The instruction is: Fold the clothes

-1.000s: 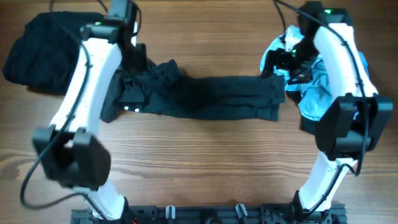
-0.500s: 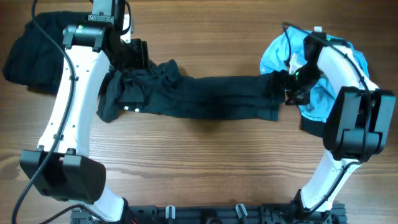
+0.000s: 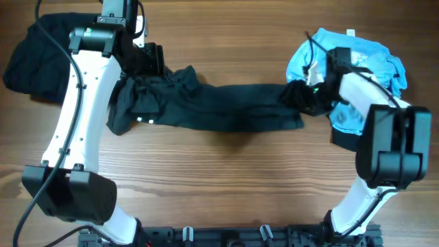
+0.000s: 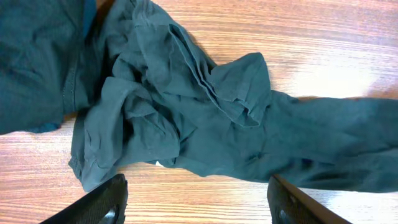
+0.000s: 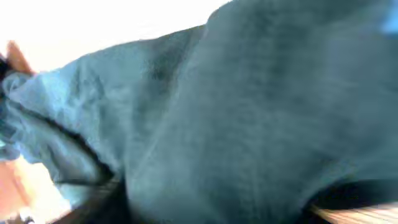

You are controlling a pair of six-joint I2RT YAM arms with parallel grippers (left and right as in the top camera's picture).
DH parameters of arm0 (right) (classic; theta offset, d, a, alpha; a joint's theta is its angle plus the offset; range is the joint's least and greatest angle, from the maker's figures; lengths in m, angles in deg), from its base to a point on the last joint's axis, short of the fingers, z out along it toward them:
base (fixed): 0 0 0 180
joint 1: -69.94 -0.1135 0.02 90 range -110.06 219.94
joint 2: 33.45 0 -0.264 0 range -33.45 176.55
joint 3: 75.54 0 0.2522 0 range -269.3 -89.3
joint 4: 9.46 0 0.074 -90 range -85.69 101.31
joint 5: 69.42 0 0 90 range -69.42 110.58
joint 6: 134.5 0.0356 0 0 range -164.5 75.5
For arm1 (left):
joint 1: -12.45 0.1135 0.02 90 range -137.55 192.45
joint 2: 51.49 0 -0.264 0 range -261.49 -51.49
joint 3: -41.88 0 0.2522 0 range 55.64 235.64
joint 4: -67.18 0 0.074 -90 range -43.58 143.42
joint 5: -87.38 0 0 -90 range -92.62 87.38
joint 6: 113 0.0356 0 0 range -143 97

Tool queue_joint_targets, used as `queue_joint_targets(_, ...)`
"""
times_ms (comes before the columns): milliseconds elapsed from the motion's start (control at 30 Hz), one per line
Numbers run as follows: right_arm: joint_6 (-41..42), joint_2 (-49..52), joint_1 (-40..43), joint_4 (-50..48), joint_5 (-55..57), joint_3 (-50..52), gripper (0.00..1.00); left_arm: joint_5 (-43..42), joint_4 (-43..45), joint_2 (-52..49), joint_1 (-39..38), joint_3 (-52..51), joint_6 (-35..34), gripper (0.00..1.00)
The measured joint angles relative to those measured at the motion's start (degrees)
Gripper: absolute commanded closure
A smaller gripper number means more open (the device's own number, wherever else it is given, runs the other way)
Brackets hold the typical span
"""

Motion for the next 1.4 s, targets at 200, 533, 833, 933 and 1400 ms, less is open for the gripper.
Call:
queue_joint_targets(200, 2.38, 1.57, -2.54, 0.35, -1.86, 1.22, 0.96, 0.0, 0.2, 0.0, 0.0, 0.0, -0.02, 0.24)
queue_joint_targets(533, -3.74, -3.13, 10.82, 23.39, 4.09, -11.41, 0.96, 0.0, 0.76, 0.0, 0.0, 0.0, 0.0, 0.23)
queue_joint_targets(833, -11.43, -5.25, 5.29, 31.98, 7.87, -19.47, 0.95, -0.87, 2.43, 0.0, 0.0, 0.0, -0.02, 0.22)
queue_joint_targets(933, -10.78, -5.25, -0.9, 30.27, 9.49, -19.47, 0.86, -0.94, 2.6, 0.0, 0.0, 0.0, 0.0, 0.21)
queue_joint_targets(1400, -0.59, -5.25, -25.22, 19.04, 13.07, -19.3, 0.12, -1.29, 3.91, 0.0, 0.0, 0.0, -0.02, 0.18)
